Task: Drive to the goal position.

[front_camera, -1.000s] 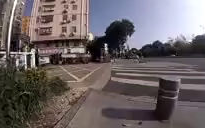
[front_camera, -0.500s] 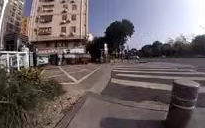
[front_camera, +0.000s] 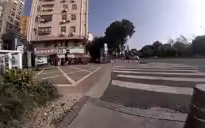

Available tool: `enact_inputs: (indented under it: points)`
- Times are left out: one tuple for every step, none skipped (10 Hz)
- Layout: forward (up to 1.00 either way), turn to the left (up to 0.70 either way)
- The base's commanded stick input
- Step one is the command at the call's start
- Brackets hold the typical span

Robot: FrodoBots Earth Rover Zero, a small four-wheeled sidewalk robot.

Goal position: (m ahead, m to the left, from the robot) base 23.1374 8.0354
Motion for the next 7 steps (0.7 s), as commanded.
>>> enact_inputs:
  points:
    - [0.45, 0.00]
    - [0.45, 0.00]
    - [0.45, 0.00]
    - [0.45, 0.00]
    - [0.45, 0.00]
    - [0.45, 0.00]
    - [0.45, 0.00]
